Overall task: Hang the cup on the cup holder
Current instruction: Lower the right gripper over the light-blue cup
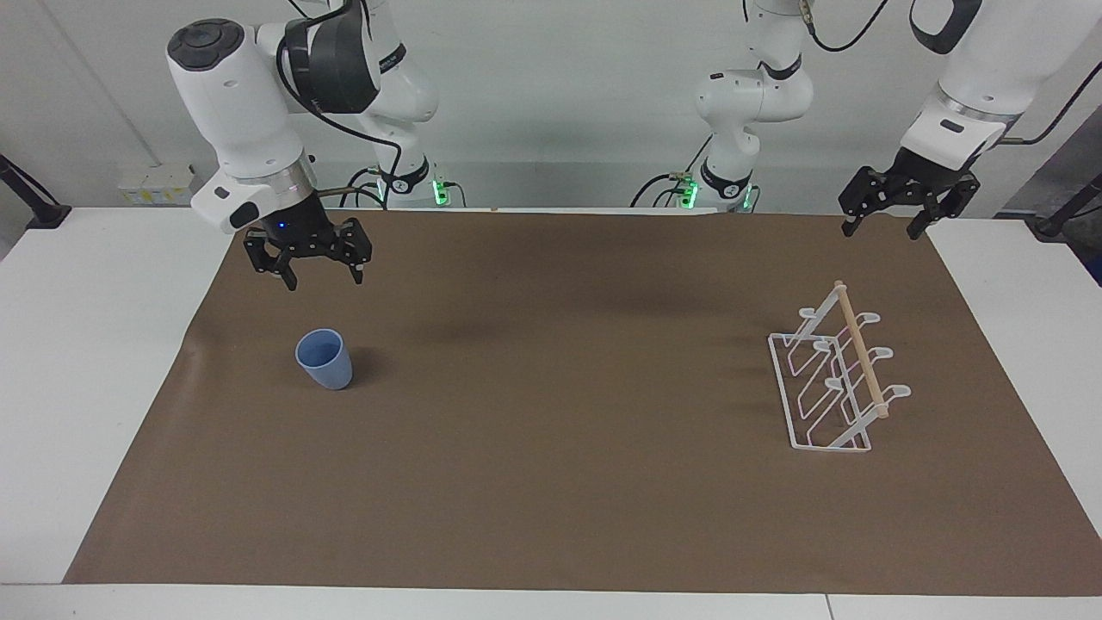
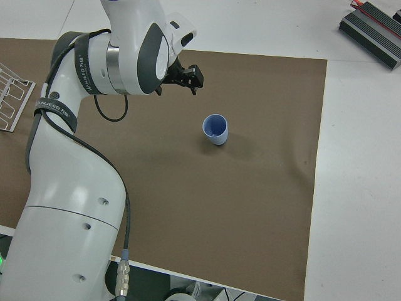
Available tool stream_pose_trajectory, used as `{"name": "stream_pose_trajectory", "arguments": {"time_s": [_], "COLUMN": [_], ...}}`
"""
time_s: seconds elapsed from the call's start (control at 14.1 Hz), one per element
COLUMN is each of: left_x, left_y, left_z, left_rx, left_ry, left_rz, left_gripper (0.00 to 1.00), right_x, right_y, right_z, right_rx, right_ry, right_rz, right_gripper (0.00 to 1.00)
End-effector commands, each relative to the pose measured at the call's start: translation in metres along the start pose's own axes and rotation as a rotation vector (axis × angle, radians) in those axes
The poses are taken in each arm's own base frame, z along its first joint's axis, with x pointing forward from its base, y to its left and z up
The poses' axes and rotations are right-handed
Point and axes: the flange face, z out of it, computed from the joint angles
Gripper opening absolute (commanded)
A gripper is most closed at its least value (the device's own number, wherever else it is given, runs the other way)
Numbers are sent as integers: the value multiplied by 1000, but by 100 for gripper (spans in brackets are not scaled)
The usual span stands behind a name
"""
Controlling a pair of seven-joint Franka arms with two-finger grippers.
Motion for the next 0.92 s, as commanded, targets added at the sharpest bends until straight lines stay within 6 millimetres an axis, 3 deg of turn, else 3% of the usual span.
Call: {"name": "stream_pose_trajectory", "arguments": {"time_s": [0.0,0.14,0.28,0.42,0.85], "left_x": [17,5,-9,-10,-8], "left_y": [-11,-7,-3,-2,2], "left_z": [-4,-22,-26,-26,-26], "left_rx": [13,11,8,7,9], "left_ry": [-40,-19,-18,-10,5], "left_rz": [15,28,37,38,37], "left_gripper": [100,100,100,100,100], "right_x": [-4,-4,-4,-9,-21], "right_y": [-1,0,4,3,25], "right_z": [-7,-7,-6,-1,57], "right_rx": [18,16,15,9,-13], "right_ry": [4,9,15,4,32], "right_rz": [25,22,26,22,-50], "right_gripper": [100,100,100,100,100]}}
